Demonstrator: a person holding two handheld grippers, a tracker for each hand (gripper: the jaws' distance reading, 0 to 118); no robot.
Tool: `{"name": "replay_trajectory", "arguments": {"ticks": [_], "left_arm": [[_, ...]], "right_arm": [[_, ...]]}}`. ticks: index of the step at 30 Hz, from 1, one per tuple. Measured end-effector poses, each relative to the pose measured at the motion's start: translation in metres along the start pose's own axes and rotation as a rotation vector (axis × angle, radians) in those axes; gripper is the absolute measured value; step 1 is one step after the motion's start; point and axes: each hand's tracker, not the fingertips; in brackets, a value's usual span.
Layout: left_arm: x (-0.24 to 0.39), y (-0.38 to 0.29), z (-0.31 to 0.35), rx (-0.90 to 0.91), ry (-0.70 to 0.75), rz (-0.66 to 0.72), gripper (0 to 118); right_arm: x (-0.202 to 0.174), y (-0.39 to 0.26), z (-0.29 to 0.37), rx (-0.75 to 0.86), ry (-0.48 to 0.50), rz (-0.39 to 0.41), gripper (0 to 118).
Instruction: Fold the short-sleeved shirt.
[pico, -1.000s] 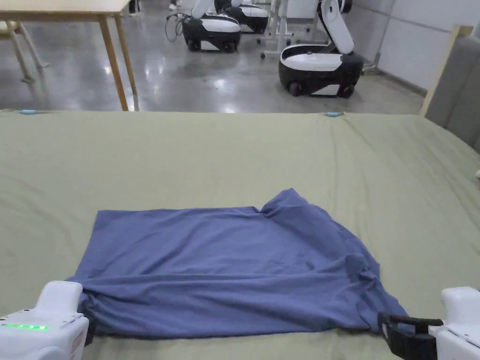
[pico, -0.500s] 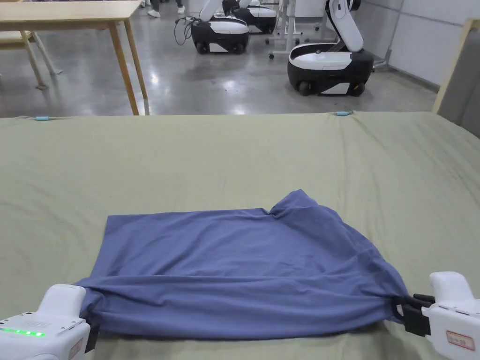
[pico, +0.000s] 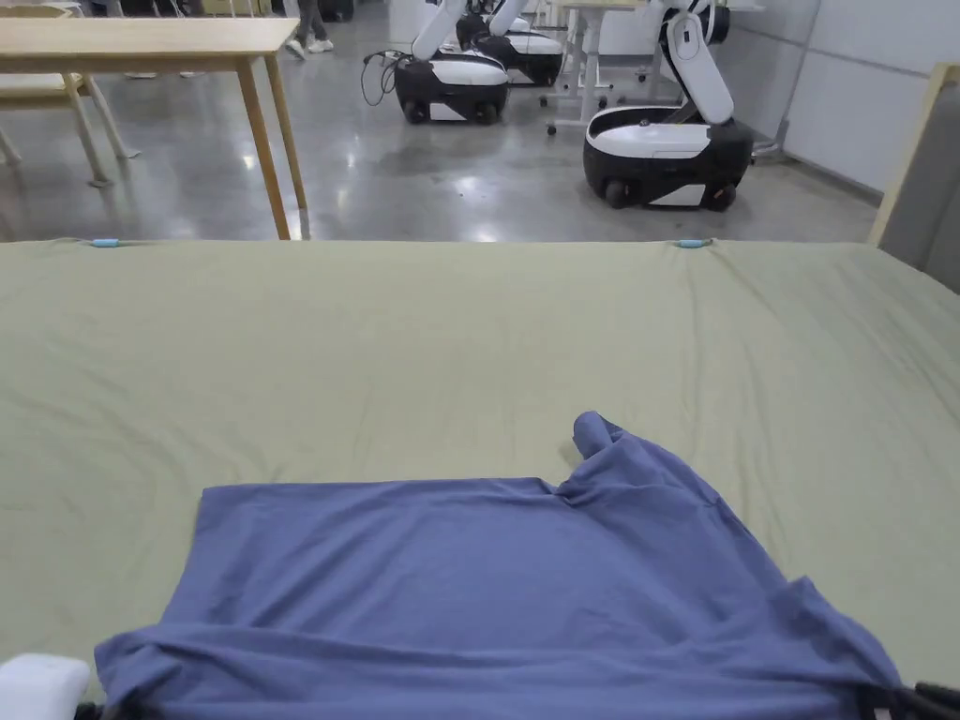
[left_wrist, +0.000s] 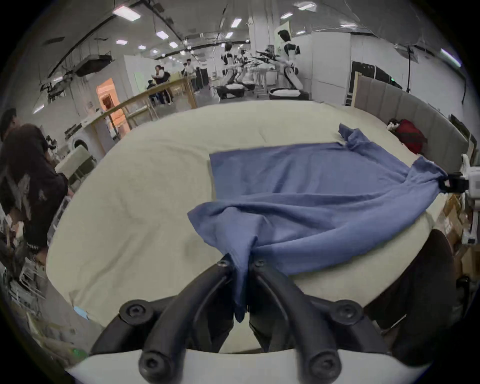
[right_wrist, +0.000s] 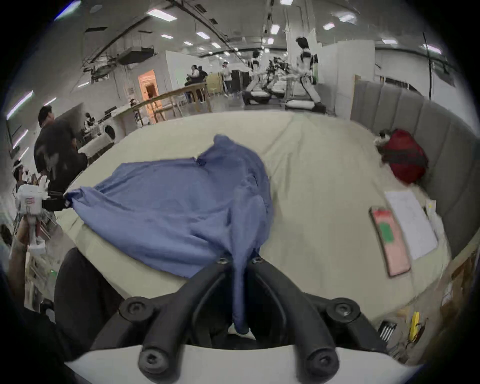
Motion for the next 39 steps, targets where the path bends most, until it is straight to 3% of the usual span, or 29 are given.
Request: {"name": "replay_trajectory", "arguments": {"ticks": [2, 3, 4, 5, 6, 7, 8, 12, 16, 18, 19, 20, 21, 23, 24, 31, 32, 33, 34, 35, 36, 39], "left_arm": [[-0.001, -0.017, -0.015, -0.031, 0.005, 0.037, 7], [0.0, -0.021, -0.021, -0.042, 0.005, 0.048, 8], [0.0, -0.026, -0.026, -0.029, 0.01, 0.049, 17], [-0.002, -0.029, -0.026, -0.012, 0.013, 0.072, 49], [-0.003, -0.028, -0.023, -0.01, 0.029, 0.102, 82], [-0.002, -0.024, -0.015, 0.013, 0.063, 0.101, 106], [0.001, -0.02, -0.005, 0.056, 0.071, 0.078, 113], [0.025, 0.009, 0.026, 0.265, 0.118, 0.009, 113], [0.059, 0.044, 0.028, 0.41, 0.055, -0.011, 112], [0.071, 0.055, 0.024, 0.408, 0.064, -0.022, 107], [0.078, 0.06, 0.02, 0.406, 0.065, -0.018, 95], [0.08, 0.062, 0.018, 0.41, 0.06, -0.013, 46], [0.082, 0.064, 0.015, 0.405, 0.054, -0.01, 4], [0.083, 0.064, 0.007, 0.375, 0.053, -0.018, 0], [0.08, 0.065, 0.003, 0.336, 0.01, -0.013, 0], [0.04, 0.101, -0.052, 0.244, 0.051, 0.026, 0], [0.035, 0.108, -0.063, 0.227, 0.081, 0.017, 7], [0.027, 0.118, -0.079, 0.204, 0.094, 0.006, 23], [0.017, 0.131, -0.098, 0.17, 0.099, 0.007, 56], [0.01, 0.142, -0.112, 0.143, 0.098, 0.017, 102], [0.0, 0.153, -0.132, 0.112, 0.092, 0.027, 114], [-0.025, 0.179, -0.185, 0.068, 0.143, 0.045, 111]], "right_arm": [[0.02, -0.02, -0.028, -0.047, -0.005, -0.039, 11], [0.018, -0.023, -0.033, -0.053, -0.047, -0.033, 22], [0.017, -0.025, -0.036, -0.044, -0.097, -0.017, 44], [0.019, -0.027, -0.038, -0.018, -0.102, 0.003, 82], [0.018, -0.023, -0.034, -0.001, -0.094, -0.002, 101], [0.017, -0.015, -0.026, 0.03, -0.091, -0.013, 106], [0.014, -0.007, -0.016, 0.092, -0.08, -0.021, 107], [-0.027, 0.03, 0.011, 0.305, -0.098, 0.001, 107], [-0.081, 0.063, 0.002, 0.471, -0.051, 0.05, 109], [-0.101, 0.07, -0.007, 0.504, -0.051, 0.052, 104], [-0.109, 0.074, -0.012, 0.509, -0.032, 0.05, 87], [-0.115, 0.076, -0.016, 0.51, -0.034, 0.049, 35], [-0.121, 0.078, -0.021, 0.509, -0.045, 0.048, 5], [-0.123, 0.08, -0.026, 0.513, -0.021, 0.028, 4], [-0.124, 0.083, -0.028, 0.492, 0.034, 0.015, 4], [-0.12, 0.093, -0.048, 0.469, 0.012, 0.039, 4], [-0.118, 0.094, -0.05, 0.465, 0.01, 0.043, 4], [-0.116, 0.095, -0.053, 0.454, 0.007, 0.046, 4], [-0.112, 0.096, -0.058, 0.441, -0.003, 0.046, 4], [-0.108, 0.097, -0.061, 0.432, -0.006, 0.044, 4], [-0.104, 0.099, -0.064, 0.421, -0.011, 0.043, 4], [-0.091, 0.102, -0.072, 0.394, -0.041, 0.041, 4]]}}
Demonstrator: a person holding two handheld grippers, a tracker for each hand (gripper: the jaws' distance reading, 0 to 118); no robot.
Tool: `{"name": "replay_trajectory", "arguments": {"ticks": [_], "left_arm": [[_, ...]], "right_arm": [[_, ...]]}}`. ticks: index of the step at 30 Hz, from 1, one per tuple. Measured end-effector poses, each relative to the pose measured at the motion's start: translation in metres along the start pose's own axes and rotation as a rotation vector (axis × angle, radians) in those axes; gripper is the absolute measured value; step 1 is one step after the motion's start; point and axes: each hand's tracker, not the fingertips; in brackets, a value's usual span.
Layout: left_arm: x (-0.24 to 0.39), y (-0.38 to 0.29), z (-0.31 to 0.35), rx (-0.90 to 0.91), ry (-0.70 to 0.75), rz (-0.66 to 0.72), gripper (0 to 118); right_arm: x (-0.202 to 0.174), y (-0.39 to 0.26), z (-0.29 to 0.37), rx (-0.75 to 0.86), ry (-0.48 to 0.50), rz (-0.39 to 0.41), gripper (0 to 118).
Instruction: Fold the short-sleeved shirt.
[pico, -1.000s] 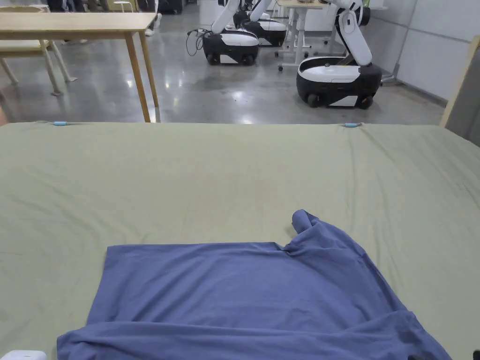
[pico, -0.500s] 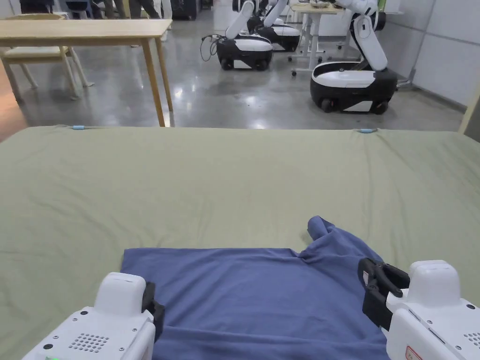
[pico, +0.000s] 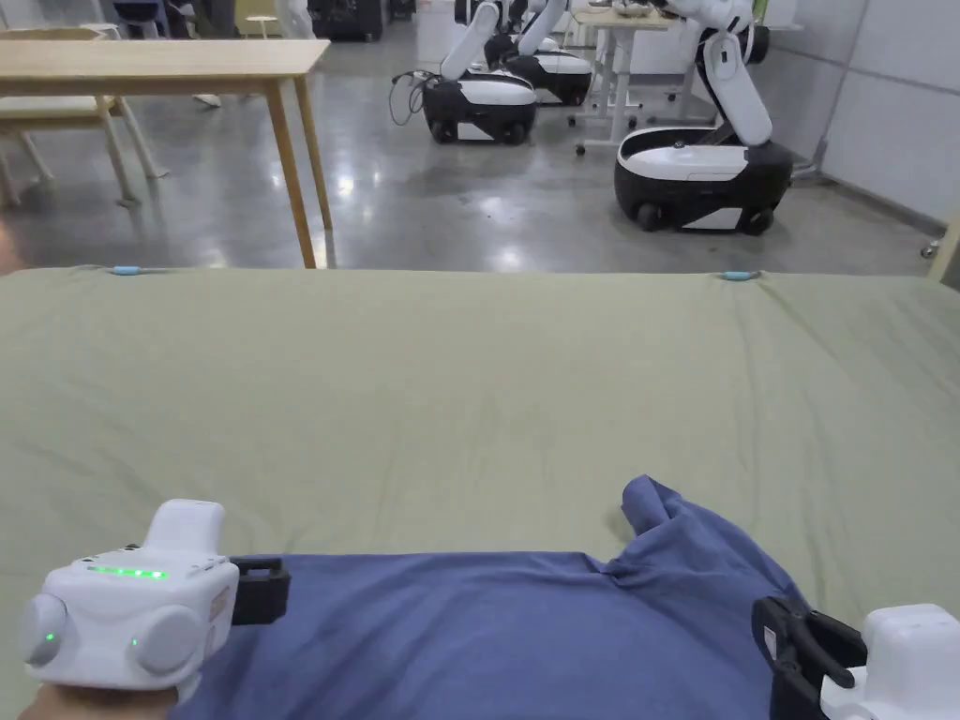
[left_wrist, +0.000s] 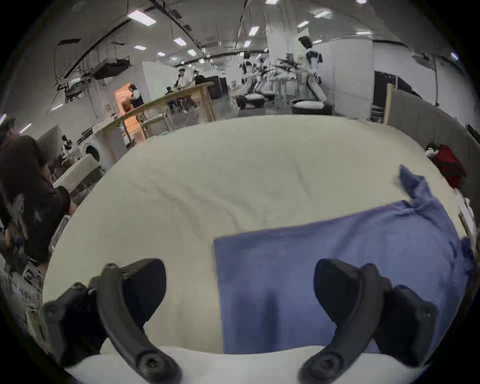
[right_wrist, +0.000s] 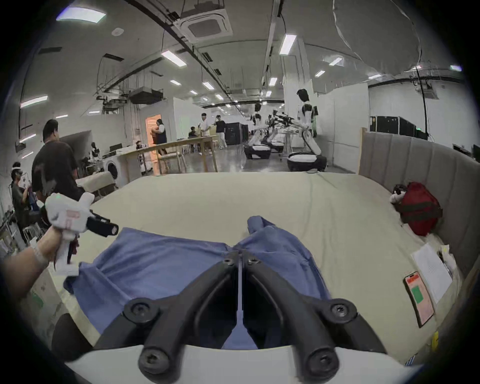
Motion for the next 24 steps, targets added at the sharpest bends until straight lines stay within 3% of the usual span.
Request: {"name": "replay_trajectory", "arguments": {"ticks": [3, 7, 9, 10, 11, 12, 13, 14, 15, 16, 17, 20, 21, 24], "left_arm": [[-0.011, 0.011, -0.051, -0.081, 0.066, 0.003, 112], [-0.011, 0.012, -0.093, -0.18, 0.035, -0.011, 111], [-0.008, 0.012, -0.092, -0.185, 0.016, -0.026, 102], [-0.008, 0.016, -0.082, -0.167, -0.018, -0.033, 88], [-0.006, 0.02, -0.072, -0.143, -0.072, -0.031, 41], [-0.002, 0.021, -0.065, -0.134, -0.086, -0.043, 7], [0.006, 0.023, -0.057, -0.113, -0.041, -0.091, 2], [0.012, 0.025, -0.05, -0.095, -0.028, -0.122, 2], [0.013, 0.027, -0.044, -0.085, -0.034, -0.118, 2], [0.015, 0.028, -0.033, -0.076, -0.062, -0.101, 2], [0.015, 0.03, -0.027, -0.062, -0.069, -0.088, 2], [0.018, 0.032, -0.016, -0.045, -0.071, -0.091, 2], [0.017, 0.032, -0.014, -0.046, -0.077, -0.085, 2], [0.019, 0.029, -0.012, -0.051, -0.074, -0.084, 2]], "right_arm": [[0.016, 0.0, -0.008, -0.032, -0.043, 0.005, 4], [0.049, 0.006, -0.032, -0.118, -0.121, 0.012, 4], [0.065, 0.01, -0.055, -0.148, -0.169, 0.03, 4], [0.076, 0.012, -0.072, -0.176, -0.173, 0.035, 4], [0.086, 0.015, -0.089, -0.223, -0.173, 0.029, 4], [0.093, 0.016, -0.104, -0.253, -0.178, 0.028, 6], [0.101, 0.017, -0.124, -0.288, -0.193, 0.025, 18], [0.111, 0.017, -0.145, -0.345, -0.191, 0.013, 52], [0.117, 0.015, -0.161, -0.391, -0.181, -0.007, 79], [0.123, 0.012, -0.181, -0.454, -0.174, -0.022, 94], [0.127, 0.008, -0.196, -0.493, -0.195, -0.029, 96], [0.133, -0.003, -0.232, -0.52, -0.266, 0.017, 96], [0.132, -0.006, -0.24, -0.545, -0.272, 0.032, 91], [0.115, -0.011, -0.246, -0.581, -0.216, 0.112, 54]]}}
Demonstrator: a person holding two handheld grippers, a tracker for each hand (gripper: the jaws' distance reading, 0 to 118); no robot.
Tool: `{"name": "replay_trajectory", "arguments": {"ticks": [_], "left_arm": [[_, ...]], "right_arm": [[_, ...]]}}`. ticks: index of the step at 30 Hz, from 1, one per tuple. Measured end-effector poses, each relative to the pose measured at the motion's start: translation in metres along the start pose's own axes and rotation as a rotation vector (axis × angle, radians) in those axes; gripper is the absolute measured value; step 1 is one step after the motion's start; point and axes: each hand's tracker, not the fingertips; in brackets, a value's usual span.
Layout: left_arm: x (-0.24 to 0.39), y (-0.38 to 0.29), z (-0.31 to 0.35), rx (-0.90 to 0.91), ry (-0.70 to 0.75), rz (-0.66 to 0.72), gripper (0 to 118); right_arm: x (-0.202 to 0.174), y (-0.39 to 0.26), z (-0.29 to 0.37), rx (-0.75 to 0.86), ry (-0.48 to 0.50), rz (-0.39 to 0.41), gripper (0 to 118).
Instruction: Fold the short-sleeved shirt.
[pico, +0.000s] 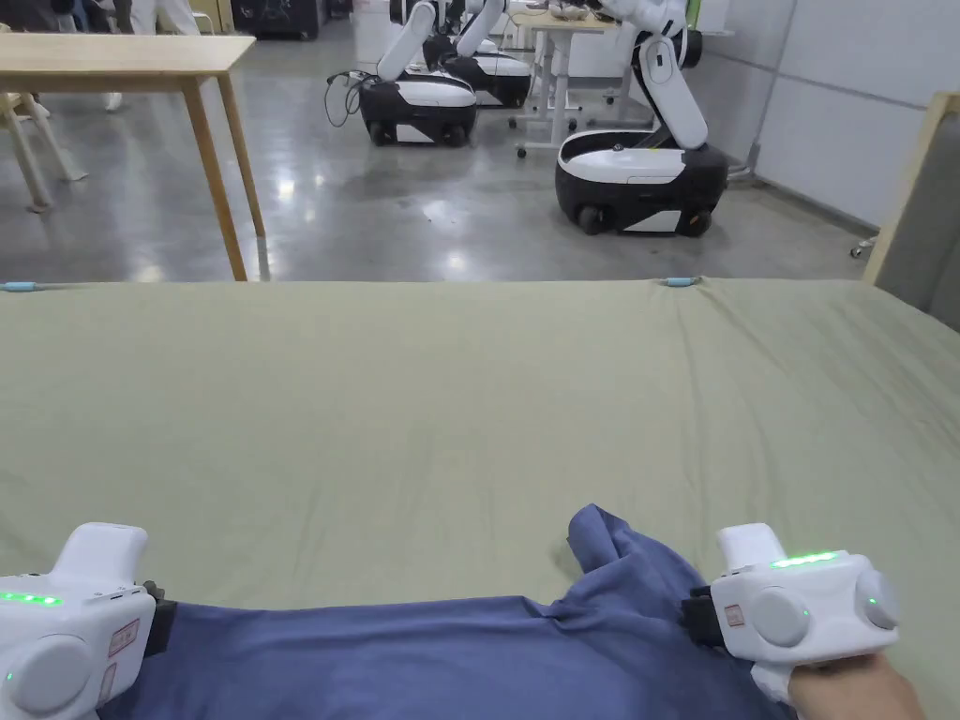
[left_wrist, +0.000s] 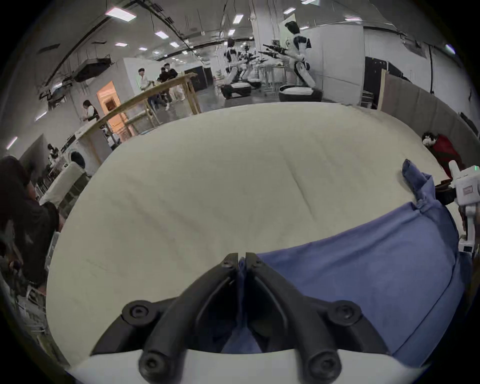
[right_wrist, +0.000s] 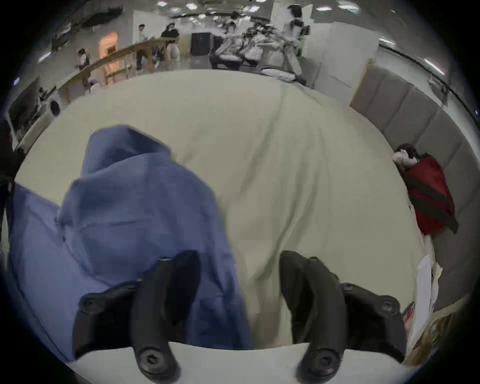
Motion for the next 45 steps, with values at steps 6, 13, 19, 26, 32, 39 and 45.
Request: {"name": "replay_trajectory", "arguments": {"ticks": [6, 13, 19, 26, 32, 39, 45], "left_arm": [[0.0, -0.01, 0.009, 0.0, 0.01, 0.005, 2], [-0.013, -0.02, 0.101, 0.148, 0.006, 0.053, 2], [-0.02, -0.072, 0.207, 0.273, -0.033, 0.107, 2], [-0.017, -0.186, 0.23, 0.152, -0.016, 0.175, 2], [-0.015, -0.241, 0.198, 0.061, 0.012, 0.146, 12], [0.019, -0.201, 0.251, 0.314, 0.083, 0.117, 114], [0.087, -0.152, 0.265, 0.473, -0.044, 0.074, 111]], "right_arm": [[0.009, -0.007, 0.031, 0.037, 0.055, -0.053, 4], [0.05, -0.035, 0.16, 0.333, 0.088, -0.09, 4], [0.046, -0.111, 0.274, 0.494, 0.09, -0.092, 4], [0.014, -0.219, 0.272, 0.354, 0.026, -0.035, 4], [0.006, -0.257, 0.246, 0.271, 0.011, -0.103, 5], [-0.012, -0.231, 0.302, 0.509, 0.087, -0.151, 95], [-0.082, -0.185, 0.331, 0.744, 0.215, -0.126, 95]]}}
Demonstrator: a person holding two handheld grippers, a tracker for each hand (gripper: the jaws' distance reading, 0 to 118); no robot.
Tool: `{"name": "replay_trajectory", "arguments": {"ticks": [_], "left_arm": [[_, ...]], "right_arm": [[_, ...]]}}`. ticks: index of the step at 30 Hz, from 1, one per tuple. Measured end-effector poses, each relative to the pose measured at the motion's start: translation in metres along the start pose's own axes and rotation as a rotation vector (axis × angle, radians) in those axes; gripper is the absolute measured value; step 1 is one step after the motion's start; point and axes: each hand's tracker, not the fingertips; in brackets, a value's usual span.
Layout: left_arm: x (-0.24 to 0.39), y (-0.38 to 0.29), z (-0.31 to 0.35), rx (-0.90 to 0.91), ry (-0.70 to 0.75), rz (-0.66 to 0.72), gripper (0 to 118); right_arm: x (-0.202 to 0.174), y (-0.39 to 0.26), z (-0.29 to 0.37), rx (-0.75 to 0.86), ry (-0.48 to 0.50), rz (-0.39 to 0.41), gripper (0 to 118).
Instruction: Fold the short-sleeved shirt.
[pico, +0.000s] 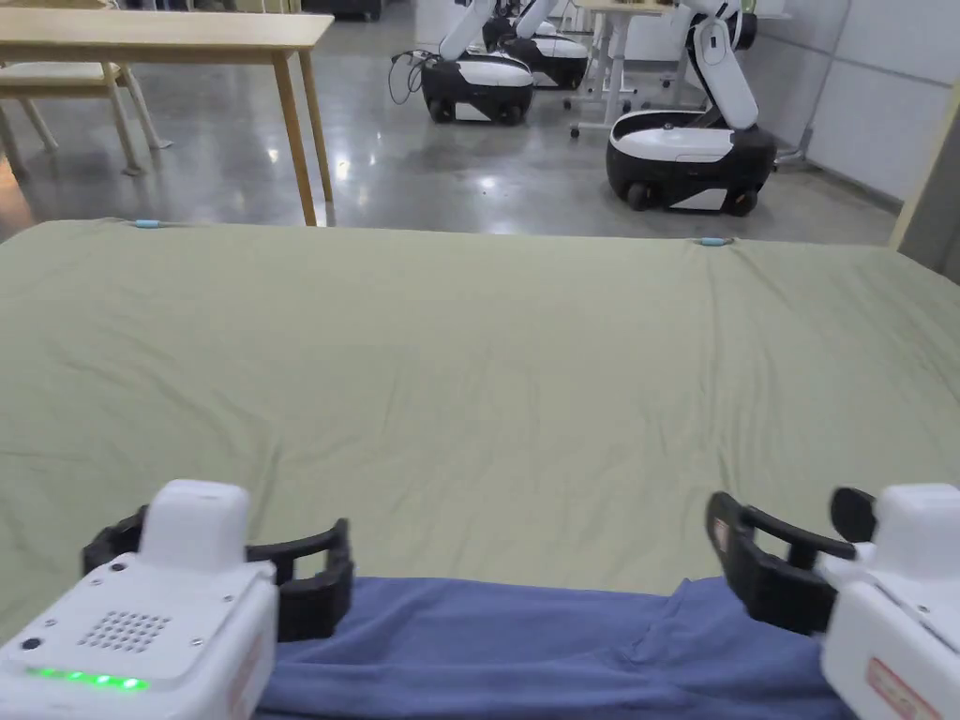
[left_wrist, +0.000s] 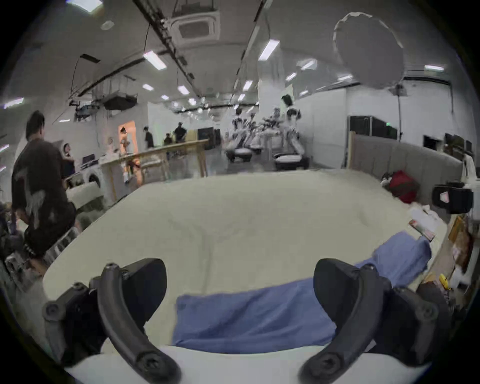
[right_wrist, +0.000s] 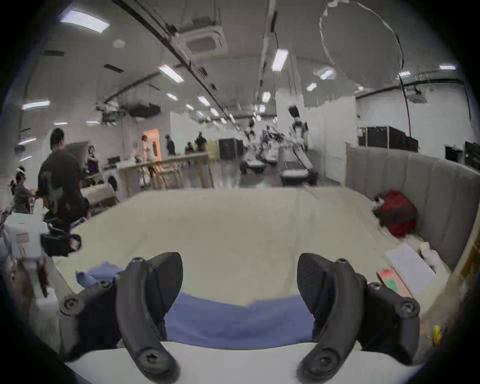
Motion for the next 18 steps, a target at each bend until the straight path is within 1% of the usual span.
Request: {"name": "replay_trajectory", "arguments": {"ticks": [1, 2, 3, 4, 5, 7, 10, 12, 13, 14, 15, 16, 17, 18], "left_arm": [[0.007, 0.0, -0.001, 0.01, -0.007, -0.003, 106], [0.015, -0.002, -0.001, 0.05, 0.005, -0.01, 82], [0.021, -0.004, 0.0, 0.083, 0.039, -0.009, 37], [0.023, -0.004, -0.002, 0.081, 0.053, -0.015, 0], [0.022, -0.006, -0.001, 0.091, 0.088, 0.009, 0], [0.016, -0.002, 0.001, 0.068, 0.018, 0.001, 0], [-0.004, -0.003, 0.004, 0.066, 0.04, 0.025, 0], [-0.036, -0.007, 0.007, 0.022, 0.009, 0.159, 0], [-0.052, -0.013, 0.008, 0.003, 0.016, 0.217, 3], [-0.072, -0.021, 0.009, -0.009, 0.028, 0.286, 18], [-0.095, -0.034, 0.011, -0.029, 0.016, 0.36, 48], [-0.112, -0.044, 0.011, -0.057, 0.003, 0.416, 94], [-0.133, -0.057, 0.007, -0.123, -0.02, 0.459, 118], [-0.147, -0.07, 0.005, -0.183, -0.052, 0.48, 117]], "right_arm": [[-0.01, 0.0, -0.005, 0.008, 0.026, 0.005, 94], [-0.02, -0.002, -0.009, 0.05, 0.059, 0.003, 77], [-0.029, -0.004, -0.011, 0.069, 0.047, 0.011, 44], [-0.036, -0.005, -0.015, 0.063, 0.023, 0.027, 3], [-0.042, -0.007, -0.014, 0.084, 0.0, 0.055, 1], [-0.044, -0.005, -0.013, 0.073, 0.025, 0.044, 1], [-0.049, -0.006, -0.014, 0.07, 0.01, 0.064, 1], [-0.049, -0.006, -0.015, 0.058, 0.011, 0.056, 1], [-0.051, -0.007, -0.015, 0.052, 0.01, 0.048, 1], [-0.053, -0.009, -0.016, 0.044, 0.009, 0.042, 1], [-0.055, -0.012, -0.016, 0.037, 0.008, 0.038, 1], [-0.057, -0.015, -0.017, 0.028, 0.009, 0.034, 1], [-0.061, -0.018, -0.017, 0.019, 0.012, 0.029, 1], [-0.064, -0.021, -0.018, 0.01, 0.013, 0.023, 1]]}}
